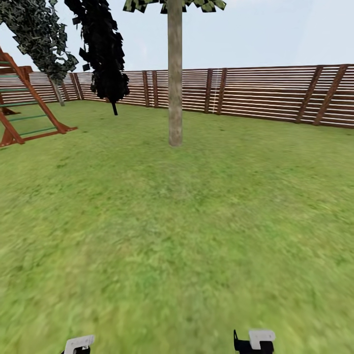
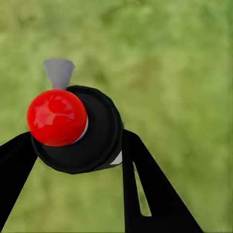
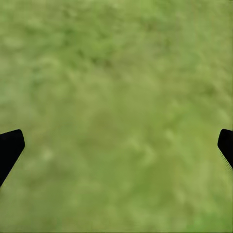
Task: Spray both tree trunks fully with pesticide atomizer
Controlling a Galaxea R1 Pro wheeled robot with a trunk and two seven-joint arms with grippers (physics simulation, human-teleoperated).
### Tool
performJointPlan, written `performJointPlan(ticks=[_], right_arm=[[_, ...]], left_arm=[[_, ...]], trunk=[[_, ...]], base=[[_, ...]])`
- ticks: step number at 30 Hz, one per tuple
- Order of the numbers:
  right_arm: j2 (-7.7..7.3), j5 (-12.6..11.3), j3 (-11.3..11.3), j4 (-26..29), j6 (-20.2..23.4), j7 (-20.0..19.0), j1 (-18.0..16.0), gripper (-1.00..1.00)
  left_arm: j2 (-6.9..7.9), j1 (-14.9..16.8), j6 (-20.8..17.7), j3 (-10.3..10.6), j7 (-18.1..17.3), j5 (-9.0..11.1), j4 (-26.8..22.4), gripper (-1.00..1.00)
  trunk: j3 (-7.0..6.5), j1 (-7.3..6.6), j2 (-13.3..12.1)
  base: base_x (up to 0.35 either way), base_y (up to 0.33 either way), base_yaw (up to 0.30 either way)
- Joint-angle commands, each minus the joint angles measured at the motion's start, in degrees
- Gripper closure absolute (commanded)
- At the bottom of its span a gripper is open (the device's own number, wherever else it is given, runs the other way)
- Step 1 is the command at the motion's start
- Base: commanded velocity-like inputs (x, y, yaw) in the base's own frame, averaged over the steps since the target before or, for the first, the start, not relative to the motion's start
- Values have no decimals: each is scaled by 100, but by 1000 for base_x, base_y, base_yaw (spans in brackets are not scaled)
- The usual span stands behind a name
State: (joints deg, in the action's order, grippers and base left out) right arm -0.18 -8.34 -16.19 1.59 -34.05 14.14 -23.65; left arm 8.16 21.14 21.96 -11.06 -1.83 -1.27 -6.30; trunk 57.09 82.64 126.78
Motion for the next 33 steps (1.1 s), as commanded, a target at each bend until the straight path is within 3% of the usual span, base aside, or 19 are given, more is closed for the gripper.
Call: performJointPlan(ticks=[1,33], right_arm=[[0,-54,-51,-1,-14,10,-4,-100],[1,-54,-51,7,-14,10,-1,-100]], left_arm=[[-5,4,19,-34,-19,-14,6,100],[1,4,19,-36,-19,-14,6,100]], trunk=[[5,3,2],[5,3,2]], base=[[339,0,0],[339,0,-21]])
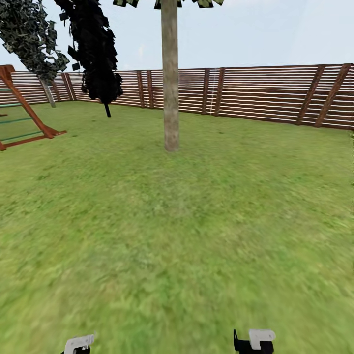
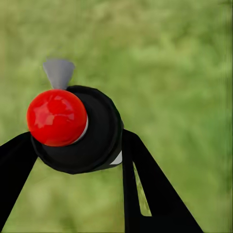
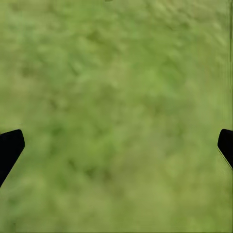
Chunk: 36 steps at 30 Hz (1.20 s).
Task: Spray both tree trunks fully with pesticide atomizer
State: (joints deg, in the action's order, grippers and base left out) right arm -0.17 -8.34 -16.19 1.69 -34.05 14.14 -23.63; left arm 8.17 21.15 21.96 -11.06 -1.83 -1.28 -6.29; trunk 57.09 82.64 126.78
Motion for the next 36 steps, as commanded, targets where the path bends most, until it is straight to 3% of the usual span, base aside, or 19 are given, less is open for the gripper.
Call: performJointPlan(ticks=[1,36], right_arm=[[0,-53,-52,-4,-14,10,-5,-100],[4,-53,-53,-10,-14,10,-7,-100]], left_arm=[[0,3,19,-36,-19,-13,5,100],[-7,3,17,-36,-19,-13,5,100]], trunk=[[5,3,2],[5,3,2]], base=[[339,0,-53],[339,0,-2]])
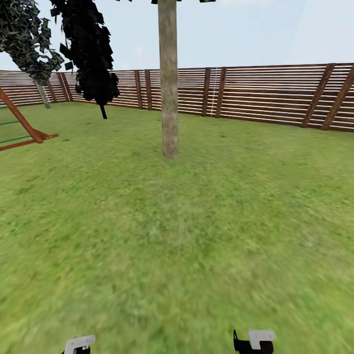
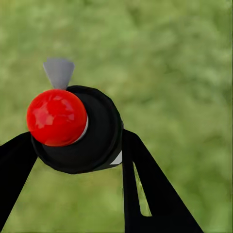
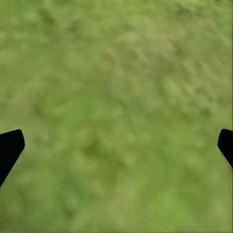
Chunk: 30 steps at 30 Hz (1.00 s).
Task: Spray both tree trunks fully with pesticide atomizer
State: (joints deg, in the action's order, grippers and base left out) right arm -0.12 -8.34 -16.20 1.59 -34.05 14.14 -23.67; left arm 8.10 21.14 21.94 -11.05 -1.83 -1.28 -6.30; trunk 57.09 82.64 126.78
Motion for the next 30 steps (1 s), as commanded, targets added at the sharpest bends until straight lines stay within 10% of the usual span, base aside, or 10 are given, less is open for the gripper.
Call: performJointPlan(ticks=[1,30], right_arm=[[-3,-54,-51,-1,-14,10,0,-100],[-5,-56,-50,-10,3,10,0,-100]], left_arm=[[0,4,18,-37,-19,-13,6,100],[1,4,20,-37,-19,-13,6,100]], trunk=[[5,3,2],[5,3,2]], base=[[339,0,0],[339,0,0]])
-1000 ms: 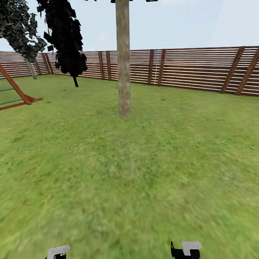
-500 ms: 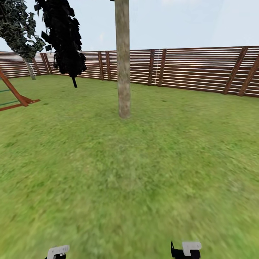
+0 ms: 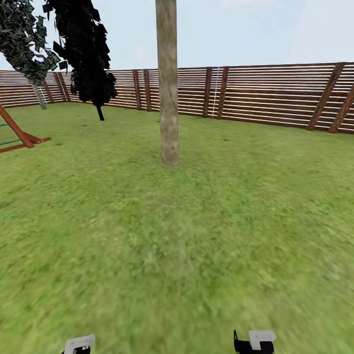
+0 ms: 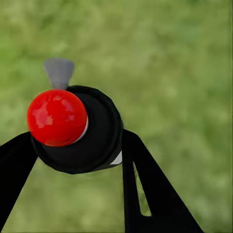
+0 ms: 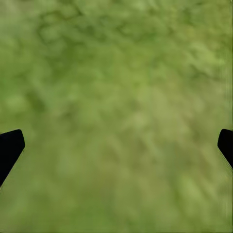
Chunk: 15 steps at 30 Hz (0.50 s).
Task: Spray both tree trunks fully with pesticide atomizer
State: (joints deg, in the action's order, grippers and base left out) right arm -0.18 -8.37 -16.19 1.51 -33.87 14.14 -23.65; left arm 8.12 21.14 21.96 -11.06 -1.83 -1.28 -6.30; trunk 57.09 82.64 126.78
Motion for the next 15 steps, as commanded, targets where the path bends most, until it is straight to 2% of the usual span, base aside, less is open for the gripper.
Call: performJointPlan(ticks=[1,15], right_arm=[[0,-52,-51,-1,-14,10,-1,-100],[0,-58,-51,-1,-14,10,-4,-100]], left_arm=[[-1,4,19,-35,-19,-13,6,100],[0,4,19,-37,-19,-13,6,100]], trunk=[[5,3,2],[5,3,2]], base=[[339,0,0],[339,0,0]])
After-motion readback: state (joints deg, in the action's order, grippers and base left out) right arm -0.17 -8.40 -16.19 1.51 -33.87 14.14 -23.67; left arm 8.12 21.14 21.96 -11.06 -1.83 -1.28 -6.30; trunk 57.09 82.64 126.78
